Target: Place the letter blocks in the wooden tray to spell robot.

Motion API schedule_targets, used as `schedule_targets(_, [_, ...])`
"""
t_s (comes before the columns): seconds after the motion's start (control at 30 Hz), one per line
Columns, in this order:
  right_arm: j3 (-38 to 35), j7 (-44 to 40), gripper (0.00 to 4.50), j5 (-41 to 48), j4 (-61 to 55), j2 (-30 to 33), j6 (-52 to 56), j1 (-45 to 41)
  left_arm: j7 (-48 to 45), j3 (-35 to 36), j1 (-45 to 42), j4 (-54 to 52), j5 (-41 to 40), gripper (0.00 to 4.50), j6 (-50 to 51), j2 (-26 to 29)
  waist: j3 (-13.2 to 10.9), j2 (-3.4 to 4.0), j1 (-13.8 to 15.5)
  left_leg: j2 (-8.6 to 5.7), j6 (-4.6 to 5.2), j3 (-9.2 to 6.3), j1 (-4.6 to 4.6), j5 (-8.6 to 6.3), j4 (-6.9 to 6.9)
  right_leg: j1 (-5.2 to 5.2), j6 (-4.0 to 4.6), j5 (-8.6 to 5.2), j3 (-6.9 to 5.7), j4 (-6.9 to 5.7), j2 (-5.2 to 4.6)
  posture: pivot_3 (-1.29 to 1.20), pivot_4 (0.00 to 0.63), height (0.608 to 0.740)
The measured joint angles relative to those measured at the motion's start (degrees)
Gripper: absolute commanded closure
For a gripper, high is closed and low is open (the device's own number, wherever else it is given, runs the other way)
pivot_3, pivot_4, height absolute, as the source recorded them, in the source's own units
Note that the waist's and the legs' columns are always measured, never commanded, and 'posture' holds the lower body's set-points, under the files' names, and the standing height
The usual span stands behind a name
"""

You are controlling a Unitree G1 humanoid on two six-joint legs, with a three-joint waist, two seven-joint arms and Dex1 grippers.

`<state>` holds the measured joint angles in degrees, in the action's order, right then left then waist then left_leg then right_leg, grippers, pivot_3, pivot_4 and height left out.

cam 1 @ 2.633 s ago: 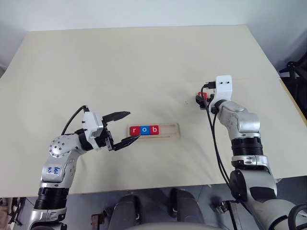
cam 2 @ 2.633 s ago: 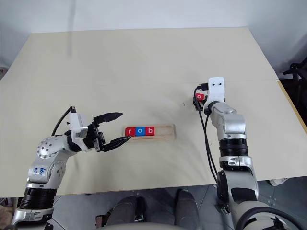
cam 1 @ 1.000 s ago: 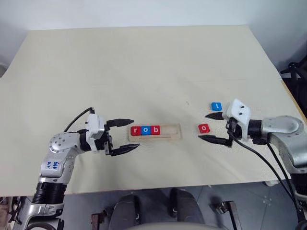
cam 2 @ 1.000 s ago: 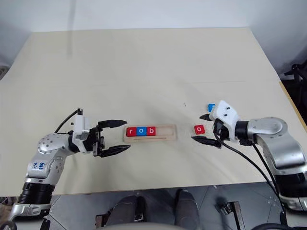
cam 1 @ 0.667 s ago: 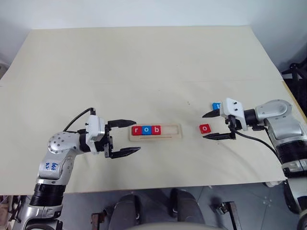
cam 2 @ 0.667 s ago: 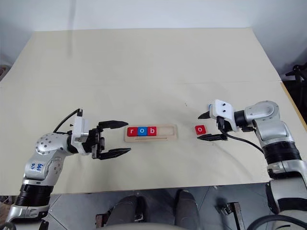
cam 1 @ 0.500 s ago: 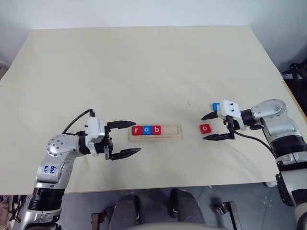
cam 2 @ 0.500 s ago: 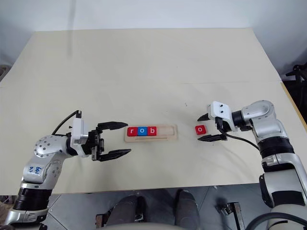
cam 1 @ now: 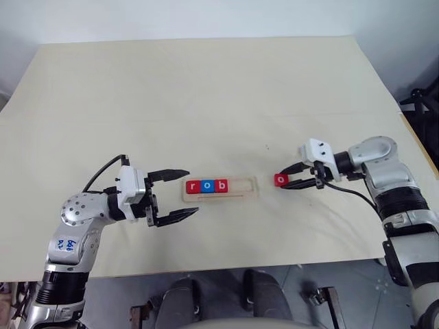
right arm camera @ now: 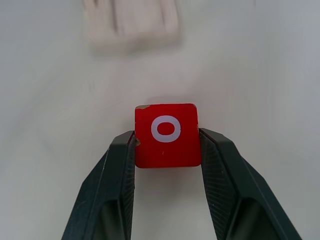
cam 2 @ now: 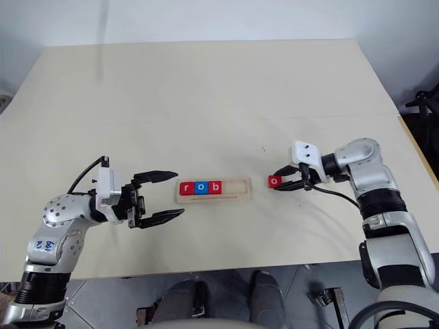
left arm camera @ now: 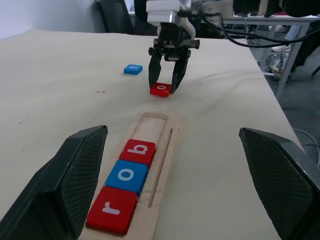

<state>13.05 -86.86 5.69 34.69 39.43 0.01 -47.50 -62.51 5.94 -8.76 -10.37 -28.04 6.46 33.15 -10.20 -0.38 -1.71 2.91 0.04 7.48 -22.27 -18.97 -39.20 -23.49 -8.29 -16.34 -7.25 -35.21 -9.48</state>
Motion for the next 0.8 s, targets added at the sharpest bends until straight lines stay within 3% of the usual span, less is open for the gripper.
schedule_targets(0.23, [3.0,4.9,3.05,1.4,-16.7,-6.4,21.6,-0.1,1.4,1.5,3.1,0.3,0.1,0.0,-1.6,-0.4,0.0,0.0,0.3,0.0,0.0,-0.04,-0.02,0.0,-0.04,0.0,0.01,0.0,-0.01,-0.06,-0.01,0.0,0.15,0.74])
schedule_targets(0.63, [7.4,10.5,3.05,-1.8,-19.6,-8.9,26.4,-0.3,4.0,2.0,6.6,-1.0,0.1,0.0,-2.0,-0.8,0.0,0.0,0.1,-0.02,0.0,-0.02,-0.04,-0.01,-0.01,-0.07,0.03,-0.01,-0.01,-0.09,-0.02,0.0,0.15,0.74])
schedule_targets(0.8, [8.1,10.9,1.31,-2.2,-19.6,-10.3,26.9,-0.3,4.6,2.0,7.0,-1.2,0.1,0.0,-2.2,-0.8,0.0,0.0,0.1,-0.02,0.0,-0.02,-0.04,-0.01,-0.01,-0.07,0.02,-0.01,-0.01,-0.1,-0.02,0.0,0.15,0.74])
